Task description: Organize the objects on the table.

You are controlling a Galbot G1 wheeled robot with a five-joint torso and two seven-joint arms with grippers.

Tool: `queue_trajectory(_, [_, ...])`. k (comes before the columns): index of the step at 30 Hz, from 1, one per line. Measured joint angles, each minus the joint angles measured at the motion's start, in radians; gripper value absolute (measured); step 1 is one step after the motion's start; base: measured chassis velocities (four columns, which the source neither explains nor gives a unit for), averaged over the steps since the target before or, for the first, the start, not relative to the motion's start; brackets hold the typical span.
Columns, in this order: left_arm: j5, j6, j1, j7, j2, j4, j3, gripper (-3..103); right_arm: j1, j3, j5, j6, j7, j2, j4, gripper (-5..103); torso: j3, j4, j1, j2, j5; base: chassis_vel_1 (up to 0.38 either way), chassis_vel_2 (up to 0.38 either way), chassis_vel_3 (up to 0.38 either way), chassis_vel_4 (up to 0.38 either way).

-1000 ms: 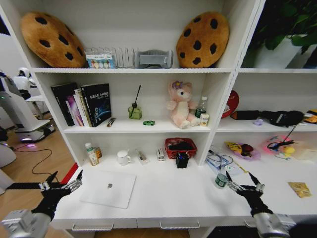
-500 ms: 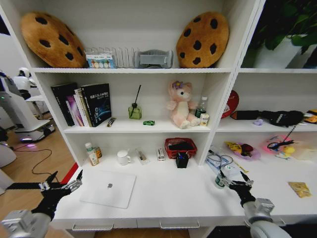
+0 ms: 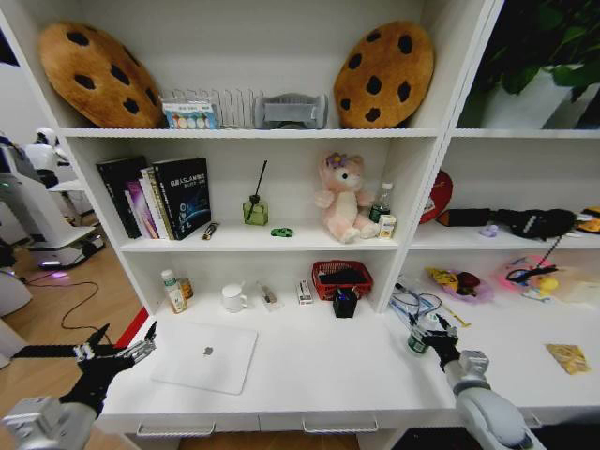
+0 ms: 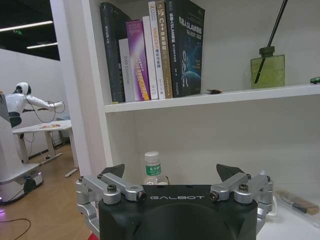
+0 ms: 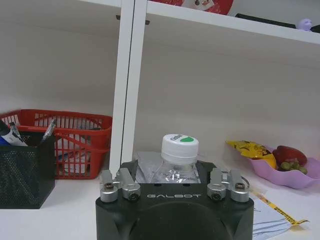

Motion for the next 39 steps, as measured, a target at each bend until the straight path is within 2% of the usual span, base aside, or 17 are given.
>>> queue_trajectory(2, [0.000,0.000,0.000,0.000,0.000,0.000,0.000,100,-0.001,0.000,-0.004,0.005,-0.004,0.002,-0.001,66,0.000,0.0000,0.000,0.000,0.0000,0.000,0.000,0.000,0.000])
queue_trajectory(3, [0.000,0.000,0.000,0.000,0.000,0.000,0.000,100,-0.001,0.000,-0.006,0.011,-0.007,0.005,-0.004,56,0.000,0.0000,0.000,0.000,-0.0001,0.000,0.000,0.000,0.000])
queue_trajectory(4, [0.000,0.000,0.000,0.000,0.000,0.000,0.000,100,-0.001,0.000,-0.006,0.015,-0.008,0.006,-0.006,51,0.000,0.0001,0.000,0.000,0.0000,0.000,0.000,0.000,0.000])
queue_trajectory(6, [0.000,0.000,0.000,0.000,0.000,0.000,0.000,100,-0.001,0.000,-0.006,0.020,-0.008,0.006,-0.007,51,0.000,0.0001,0.000,0.000,0.0000,0.000,0.000,0.000,0.000])
queue_trajectory(7, [0.000,0.000,0.000,0.000,0.000,0.000,0.000,100,-0.002,0.001,-0.006,0.026,-0.009,0.006,-0.007,45,0.000,0.0001,0.000,0.000,0.0000,0.000,0.000,0.000,0.000])
queue_trajectory(8, [0.000,0.000,0.000,0.000,0.000,0.000,0.000,100,-0.002,0.001,-0.006,0.026,-0.009,0.006,-0.007,45,0.000,0.0001,0.000,0.000,0.0000,0.000,0.000,0.000,0.000])
queue_trajectory(9, [0.000,0.000,0.000,0.000,0.000,0.000,0.000,100,-0.005,0.003,-0.005,0.034,-0.011,0.005,-0.007,35,0.000,0.0002,0.000,0.000,0.0000,0.000,0.000,0.000,0.000])
queue_trajectory(13, [0.000,0.000,0.000,0.000,0.000,0.000,0.000,100,-0.024,0.019,0.002,0.048,-0.012,0.005,0.012,28,0.000,0.0002,0.000,0.000,0.0000,0.000,0.000,0.000,0.000])
queue_trajectory(18, [0.000,0.000,0.000,0.000,0.000,0.000,0.000,100,-0.095,0.071,0.013,0.104,-0.010,0.016,0.098,27,0.000,0.0005,0.000,0.000,0.0000,0.000,0.000,0.000,0.000])
queue_trajectory(21, [0.000,0.000,0.000,0.000,0.000,0.000,0.000,100,-0.244,0.121,0.017,0.137,0.010,0.071,0.238,27,0.000,0.0003,0.000,0.000,-0.0005,0.000,0.000,0.000,0.000])
queue_trajectory(23, [0.000,0.000,0.000,0.000,0.000,0.000,0.000,100,-0.276,0.127,0.010,0.149,0.013,0.092,0.262,27,0.000,-0.0001,0.000,0.000,-0.0006,0.000,0.000,0.000,0.000])
queue_trajectory(24, [0.000,0.000,0.000,0.000,0.000,0.000,0.000,100,-0.335,0.134,-0.019,0.183,0.017,0.148,0.302,27,0.000,-0.0005,0.000,0.000,-0.0002,0.000,0.000,0.000,0.000])
queue_trajectory(25, [0.000,0.000,0.000,0.000,0.000,0.000,0.000,100,-0.335,0.134,-0.019,0.183,0.017,0.148,0.302,27,0.000,-0.0005,0.000,0.000,-0.0002,0.000,0.000,0.000,0.000])
queue_trajectory(27, [0.000,0.000,0.000,0.000,0.000,0.000,0.000,100,-0.411,0.136,-0.109,0.250,0.024,0.238,0.343,27,0.000,0.0001,0.000,0.000,-0.0003,0.000,0.000,0.000,0.000])
queue_trajectory(28, [0.000,0.000,0.000,0.000,0.000,0.000,0.000,100,-0.411,0.136,-0.109,0.250,0.024,0.238,0.343,27,0.000,0.0001,0.000,0.000,-0.0003,0.000,0.000,0.000,0.000])
queue_trajectory(30, [0.000,0.000,0.000,0.000,0.000,0.000,0.000,100,-0.471,0.136,-0.174,0.293,0.025,0.294,0.374,27,0.000,0.0001,0.000,0.000,-0.0001,0.000,0.000,0.000,0.000])
queue_trajectory(39, [0.000,0.000,0.000,0.000,0.000,0.000,0.000,100,-0.507,0.138,-0.232,0.392,0.012,0.339,0.392,27,0.000,0.0003,0.000,0.000,0.0000,0.000,0.000,0.000,0.000])
